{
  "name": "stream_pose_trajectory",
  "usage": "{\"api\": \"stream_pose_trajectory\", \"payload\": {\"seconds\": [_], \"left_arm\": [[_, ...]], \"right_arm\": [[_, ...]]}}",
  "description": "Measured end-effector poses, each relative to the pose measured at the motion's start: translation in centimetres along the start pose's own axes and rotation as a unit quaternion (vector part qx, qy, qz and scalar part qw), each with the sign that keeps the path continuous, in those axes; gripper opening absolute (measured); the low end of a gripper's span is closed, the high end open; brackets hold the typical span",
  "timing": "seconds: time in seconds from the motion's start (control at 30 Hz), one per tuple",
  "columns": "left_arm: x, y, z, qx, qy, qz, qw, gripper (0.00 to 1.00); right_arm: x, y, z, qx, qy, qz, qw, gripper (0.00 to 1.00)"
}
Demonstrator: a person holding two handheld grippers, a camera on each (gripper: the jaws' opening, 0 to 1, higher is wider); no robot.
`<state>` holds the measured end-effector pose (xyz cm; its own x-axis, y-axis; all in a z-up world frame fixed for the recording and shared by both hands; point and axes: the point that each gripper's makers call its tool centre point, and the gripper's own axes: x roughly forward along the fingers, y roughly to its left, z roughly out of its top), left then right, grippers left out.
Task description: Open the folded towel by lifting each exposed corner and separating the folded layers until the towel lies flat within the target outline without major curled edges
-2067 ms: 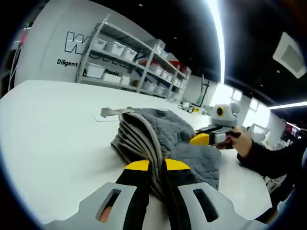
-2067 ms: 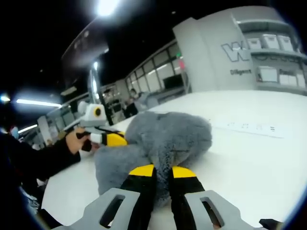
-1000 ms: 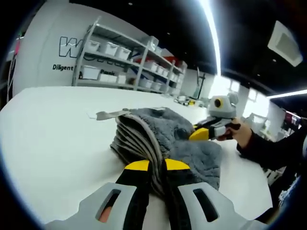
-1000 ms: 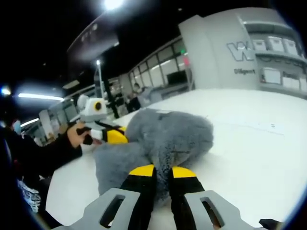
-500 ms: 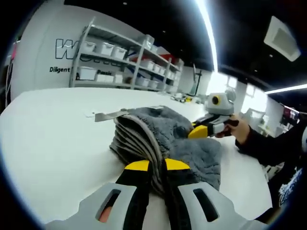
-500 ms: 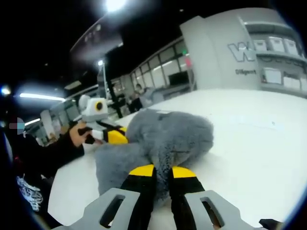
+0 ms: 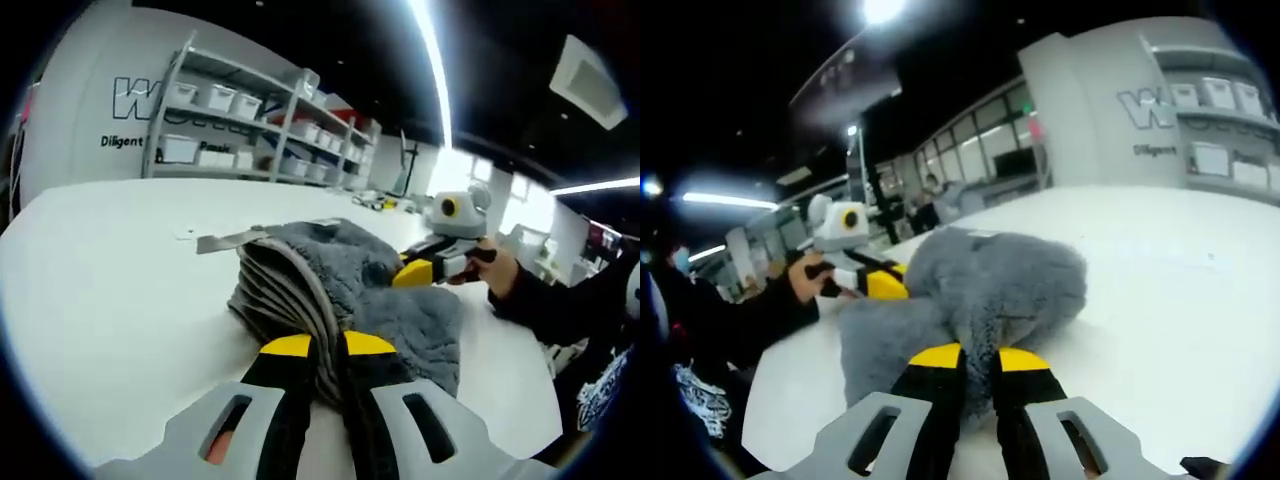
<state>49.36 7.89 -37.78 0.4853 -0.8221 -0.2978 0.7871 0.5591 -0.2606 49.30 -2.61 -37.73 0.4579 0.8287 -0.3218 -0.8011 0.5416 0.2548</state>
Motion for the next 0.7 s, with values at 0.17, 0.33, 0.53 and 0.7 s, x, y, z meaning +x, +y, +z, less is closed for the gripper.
{"api": "stream_pose_trajectory", "payload": {"seconds": [0.17,0.33,0.53,0.7], "left_arm": [[-0.4,-0.4,-0.3,0.001,0.002,-0.003,1.0000,0.08],[-0.6,-0.8,-0.4,0.004,0.002,-0.003,1.0000,0.08],[-1.0,-1.3,-0.7,0.011,0.005,-0.004,0.9999,0.08],[-1.1,-1.4,-0.7,0.012,0.006,-0.004,0.9999,0.08]], "right_arm": [[-0.2,0.5,-0.2,-0.002,0.000,0.004,1.0000,0.06],[-0.5,1.0,-0.4,-0.003,-0.001,0.007,1.0000,0.06],[-0.6,1.4,-0.5,-0.002,0.001,0.010,0.9999,0.06],[-0.8,1.7,-0.7,-0.005,0.001,0.011,0.9999,0.06]]}}
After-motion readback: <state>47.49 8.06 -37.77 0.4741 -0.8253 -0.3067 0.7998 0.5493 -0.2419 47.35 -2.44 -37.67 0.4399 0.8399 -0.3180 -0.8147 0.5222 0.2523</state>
